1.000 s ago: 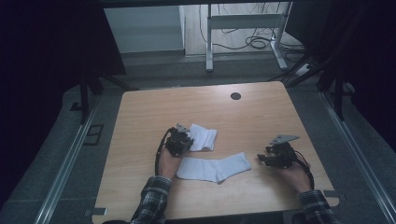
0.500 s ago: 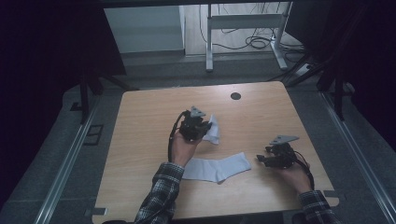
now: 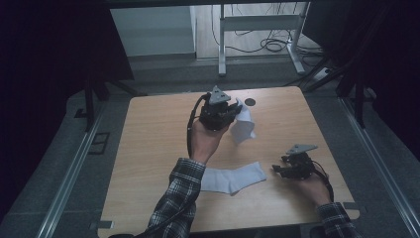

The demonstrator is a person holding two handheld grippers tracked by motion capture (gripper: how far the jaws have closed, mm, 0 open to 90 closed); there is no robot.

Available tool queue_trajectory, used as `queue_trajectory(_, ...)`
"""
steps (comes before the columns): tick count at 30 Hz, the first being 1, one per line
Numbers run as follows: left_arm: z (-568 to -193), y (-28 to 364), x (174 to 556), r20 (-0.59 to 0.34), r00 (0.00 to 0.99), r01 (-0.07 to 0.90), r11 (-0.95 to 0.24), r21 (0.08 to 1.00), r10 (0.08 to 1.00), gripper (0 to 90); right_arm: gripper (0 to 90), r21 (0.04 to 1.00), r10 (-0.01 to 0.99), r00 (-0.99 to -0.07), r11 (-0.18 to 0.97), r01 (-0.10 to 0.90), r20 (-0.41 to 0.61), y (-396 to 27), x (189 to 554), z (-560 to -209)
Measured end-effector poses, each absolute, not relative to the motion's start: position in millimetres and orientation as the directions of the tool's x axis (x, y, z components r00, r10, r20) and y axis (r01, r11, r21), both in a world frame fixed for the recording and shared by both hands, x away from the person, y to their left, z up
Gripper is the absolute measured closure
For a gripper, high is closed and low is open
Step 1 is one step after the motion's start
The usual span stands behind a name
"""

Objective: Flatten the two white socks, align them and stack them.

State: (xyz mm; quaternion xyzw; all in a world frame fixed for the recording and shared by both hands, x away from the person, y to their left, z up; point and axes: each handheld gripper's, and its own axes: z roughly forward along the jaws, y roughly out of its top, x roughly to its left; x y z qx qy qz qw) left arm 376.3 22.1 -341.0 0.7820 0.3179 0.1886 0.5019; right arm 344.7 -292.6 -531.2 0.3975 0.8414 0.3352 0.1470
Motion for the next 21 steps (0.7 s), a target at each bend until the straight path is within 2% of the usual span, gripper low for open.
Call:
queue_trajectory(3,-347.5,29.1,374.4,-0.017,0.713,0.327,-0.312,0.892,0.700,83.9,41.7,0.679,0.767,-0.641,0.465,0.568,0.011,-292.3,344.7,-531.1)
queue_trajectory(6,-372.2,41.5,377.4,-0.028,0.696,0.381,-0.336,0.861,0.717,83.8,41.4,0.679,0.769,-0.639,0.465,0.569,0.009,-291.8,344.3,-531.3)
queue_trajectory(16,-420.5,72.0,384.9,-0.053,0.647,0.485,-0.357,0.798,0.761,83.3,41.4,0.682,0.772,-0.635,0.459,0.569,0.011,-292.3,344.2,-531.6)
queue_trajectory(21,-437.4,86.4,382.2,-0.029,0.628,0.511,-0.384,0.769,0.777,82.8,41.4,0.683,0.775,-0.632,0.456,0.571,0.011,-291.8,344.1,-531.6)
